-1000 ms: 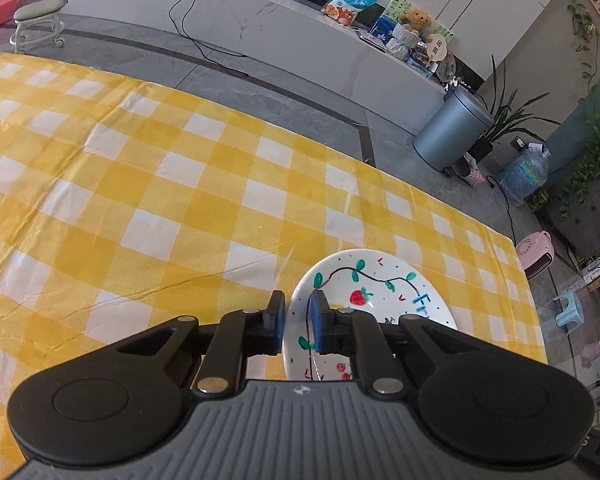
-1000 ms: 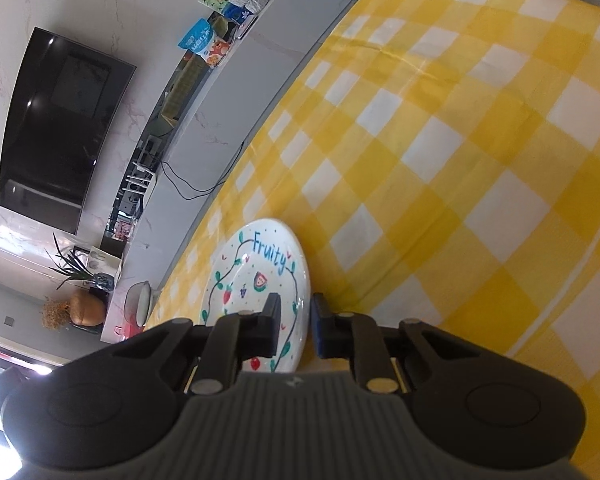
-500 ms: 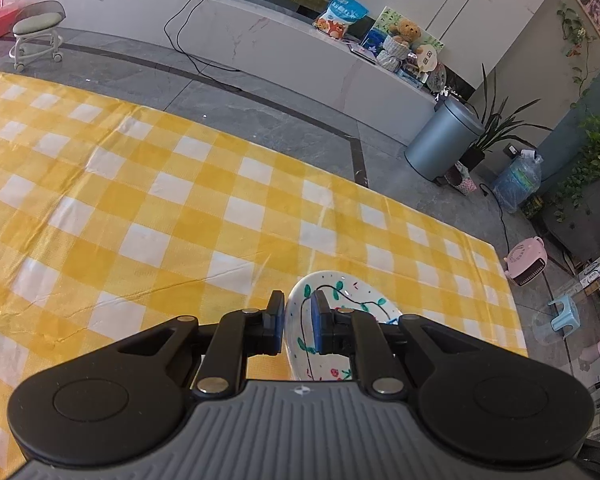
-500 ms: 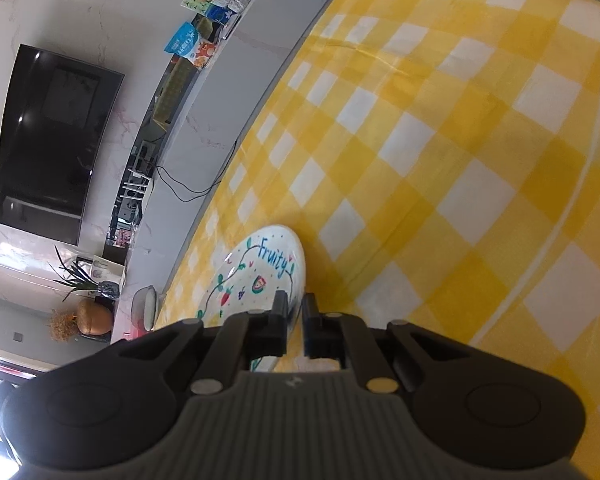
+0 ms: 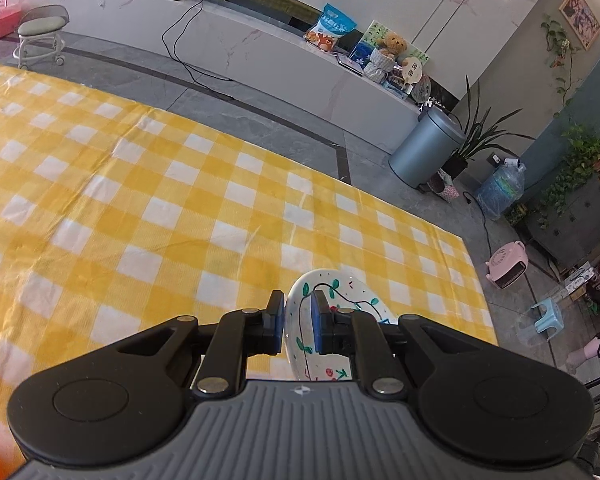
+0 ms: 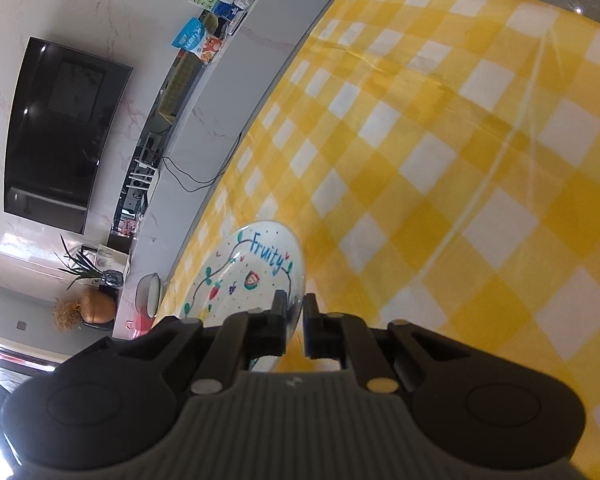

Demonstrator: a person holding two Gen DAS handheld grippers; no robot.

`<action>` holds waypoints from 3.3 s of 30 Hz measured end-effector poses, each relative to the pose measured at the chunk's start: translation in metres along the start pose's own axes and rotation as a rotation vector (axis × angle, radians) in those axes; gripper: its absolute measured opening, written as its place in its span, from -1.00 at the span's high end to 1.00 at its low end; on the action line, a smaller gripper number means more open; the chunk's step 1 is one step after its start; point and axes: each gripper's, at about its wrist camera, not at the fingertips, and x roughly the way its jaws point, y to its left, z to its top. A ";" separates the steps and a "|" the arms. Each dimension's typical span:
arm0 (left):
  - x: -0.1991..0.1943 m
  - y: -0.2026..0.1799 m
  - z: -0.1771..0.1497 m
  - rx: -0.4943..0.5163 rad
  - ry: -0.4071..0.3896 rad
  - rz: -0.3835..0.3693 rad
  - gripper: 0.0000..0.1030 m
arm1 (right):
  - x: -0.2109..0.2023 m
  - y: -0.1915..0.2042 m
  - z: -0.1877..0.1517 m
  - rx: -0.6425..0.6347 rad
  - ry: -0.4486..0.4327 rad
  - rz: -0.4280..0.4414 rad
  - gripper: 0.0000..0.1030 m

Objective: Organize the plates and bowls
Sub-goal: 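Lift the 'Fruity' plate with both tools and carry it over the glass plate, then lower the 'Fruity' plate onto the glass plate with both tools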

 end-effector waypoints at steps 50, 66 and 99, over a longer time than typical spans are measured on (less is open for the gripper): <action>-0.124 0.073 -0.140 -0.122 0.043 -0.042 0.71 | -0.114 0.004 -0.159 -0.312 0.085 -0.255 0.82; -0.118 0.071 -0.147 -0.060 0.081 -0.003 0.71 | -0.106 0.010 -0.163 -0.373 0.092 -0.322 0.82; -0.116 0.021 -0.158 0.408 0.100 0.160 0.66 | -0.102 0.014 -0.166 -0.414 0.068 -0.369 0.82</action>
